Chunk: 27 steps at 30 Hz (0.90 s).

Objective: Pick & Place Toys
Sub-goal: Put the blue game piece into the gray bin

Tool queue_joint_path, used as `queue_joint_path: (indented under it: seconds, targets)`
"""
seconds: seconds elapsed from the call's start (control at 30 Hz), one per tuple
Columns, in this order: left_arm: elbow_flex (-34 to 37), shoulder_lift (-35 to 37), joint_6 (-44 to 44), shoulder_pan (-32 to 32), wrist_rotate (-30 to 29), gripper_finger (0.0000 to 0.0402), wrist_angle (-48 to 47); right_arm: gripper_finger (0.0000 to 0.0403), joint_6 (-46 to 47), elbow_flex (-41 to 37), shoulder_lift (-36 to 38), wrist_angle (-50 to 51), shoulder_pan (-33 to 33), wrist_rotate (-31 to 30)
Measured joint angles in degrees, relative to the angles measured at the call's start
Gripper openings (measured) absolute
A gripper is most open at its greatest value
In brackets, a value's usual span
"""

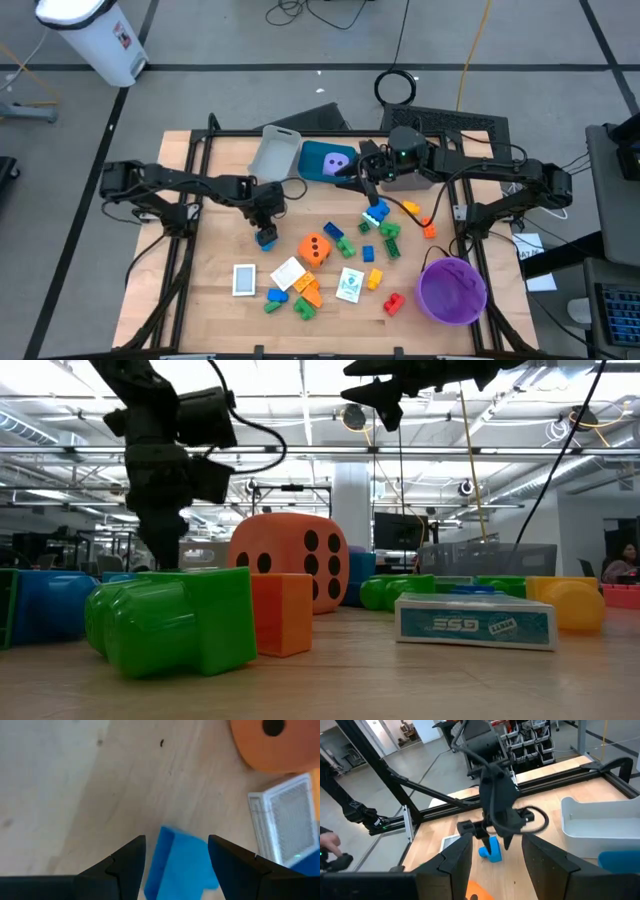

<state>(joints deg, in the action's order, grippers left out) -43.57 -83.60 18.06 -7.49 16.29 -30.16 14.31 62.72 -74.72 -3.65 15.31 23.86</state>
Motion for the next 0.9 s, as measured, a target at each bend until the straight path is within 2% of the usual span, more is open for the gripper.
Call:
queue_joint_path:
  seconds: [0.23, 0.53, 0.9]
  targets:
    - [-0.01, -4.44, 0.36, 0.0, 1.92, 0.0223, 1.42, 0.0166, 0.19, 0.0, 0.0, 1.84, -0.02, 0.02]
    - [-0.02, -4.55, -1.13, 0.0, 6.18, 0.0223, -1.35, 0.0166, 0.06, 0.0, 0.0, 2.7, -0.02, 0.13]
    - [-0.02, -4.56, -1.03, 0.0, 6.66, 0.022, -4.8, 0.0166, -0.2, 0.0, 0.0, 2.67, -0.02, 0.07]
